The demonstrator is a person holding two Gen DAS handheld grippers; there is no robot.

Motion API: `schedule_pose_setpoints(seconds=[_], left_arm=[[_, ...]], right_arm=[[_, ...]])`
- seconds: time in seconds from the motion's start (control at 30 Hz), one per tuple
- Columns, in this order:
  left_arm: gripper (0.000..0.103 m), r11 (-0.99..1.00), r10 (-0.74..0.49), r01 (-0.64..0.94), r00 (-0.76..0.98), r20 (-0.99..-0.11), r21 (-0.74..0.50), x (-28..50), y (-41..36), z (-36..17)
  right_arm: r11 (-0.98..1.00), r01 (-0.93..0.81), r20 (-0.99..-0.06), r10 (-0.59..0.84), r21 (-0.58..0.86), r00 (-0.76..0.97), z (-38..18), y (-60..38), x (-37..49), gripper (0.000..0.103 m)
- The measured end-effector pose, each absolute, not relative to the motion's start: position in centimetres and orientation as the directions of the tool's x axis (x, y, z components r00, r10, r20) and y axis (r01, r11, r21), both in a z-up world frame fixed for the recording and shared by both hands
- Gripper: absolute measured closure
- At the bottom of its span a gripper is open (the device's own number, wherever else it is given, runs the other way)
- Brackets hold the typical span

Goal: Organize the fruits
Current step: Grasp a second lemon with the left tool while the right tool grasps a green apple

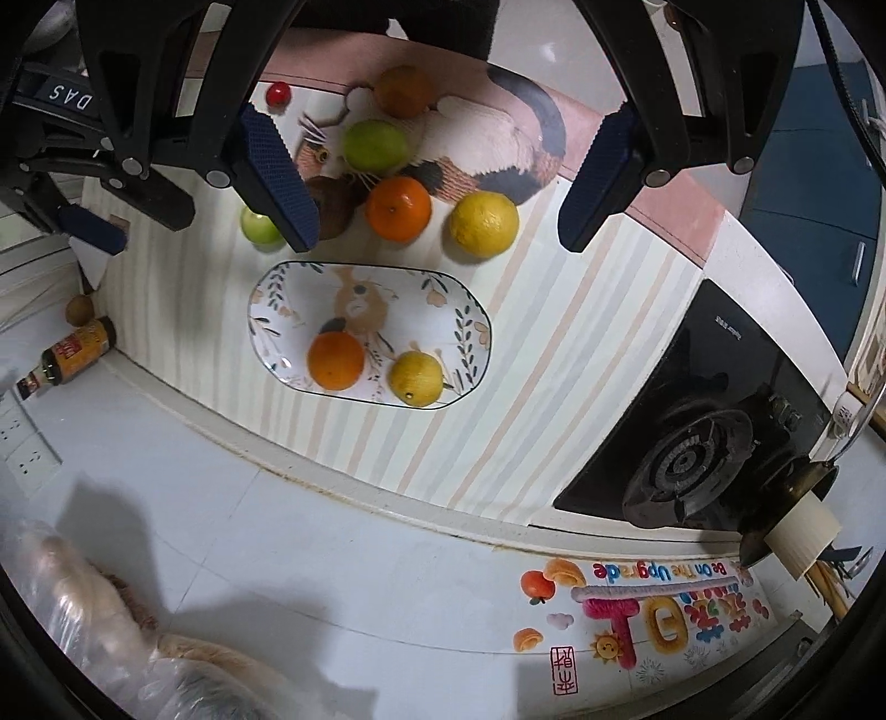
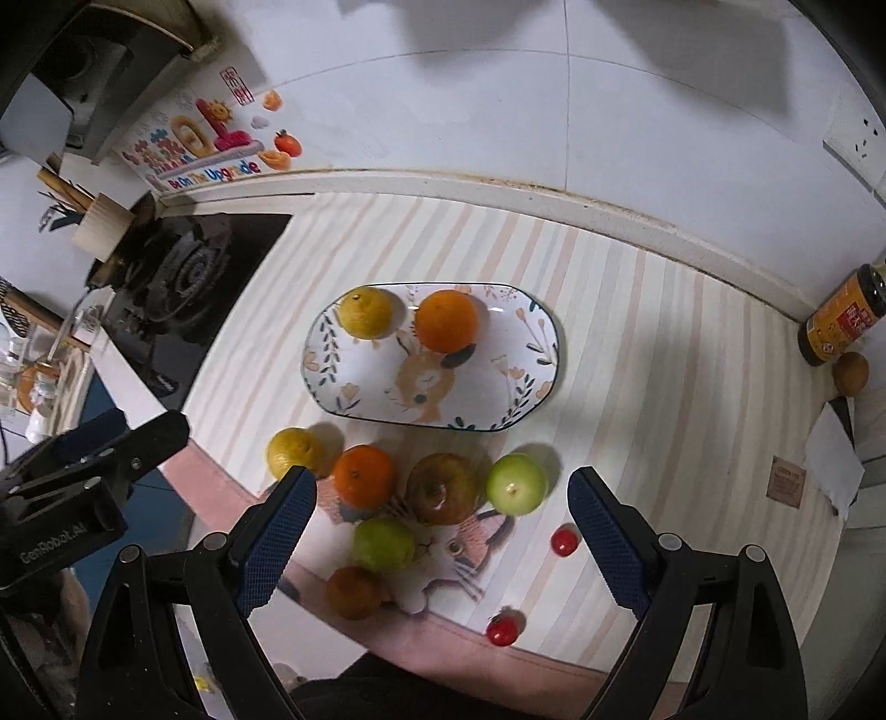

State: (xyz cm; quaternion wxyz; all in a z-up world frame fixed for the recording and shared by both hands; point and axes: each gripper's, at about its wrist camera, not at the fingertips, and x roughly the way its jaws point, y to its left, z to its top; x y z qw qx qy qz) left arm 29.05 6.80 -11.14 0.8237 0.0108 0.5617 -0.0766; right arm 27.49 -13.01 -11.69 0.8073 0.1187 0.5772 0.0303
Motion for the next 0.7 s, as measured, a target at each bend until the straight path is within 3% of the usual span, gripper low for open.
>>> schedule_pose_setpoints(seconds=[0.23,0.3,0.53,0.7], left_arm=[[0.013,0.989,-0.115,0.125,0.354,-0.928,-0.075,29.4,7.0,-11.9],[0.002,0.991,-0.095,0.121,0.342,-0.935,-0.057,29.9,7.2,-13.0],[0.002,0.998,0.019,0.061,0.209,-0.978,0.033,32.5,9.4,-20.8],[0.002,1.0,-0.001,0.029,0.11,-0.994,0.002,33.7,10.3,-25.1]], right_arm=[[0.959,0.129,-0.933,0.203,0.25,0.297,-13.6,-14.5,27.8,0.009],[0.954,0.162,-0.943,0.204,0.252,0.264,-15.6,-15.4,28.3,0.009],[0.877,0.356,-0.946,0.298,0.323,0.126,-25.7,-19.1,29.9,0.009],[0.822,0.449,-0.931,0.359,0.35,0.068,-30.6,-19.7,30.2,0.01]])
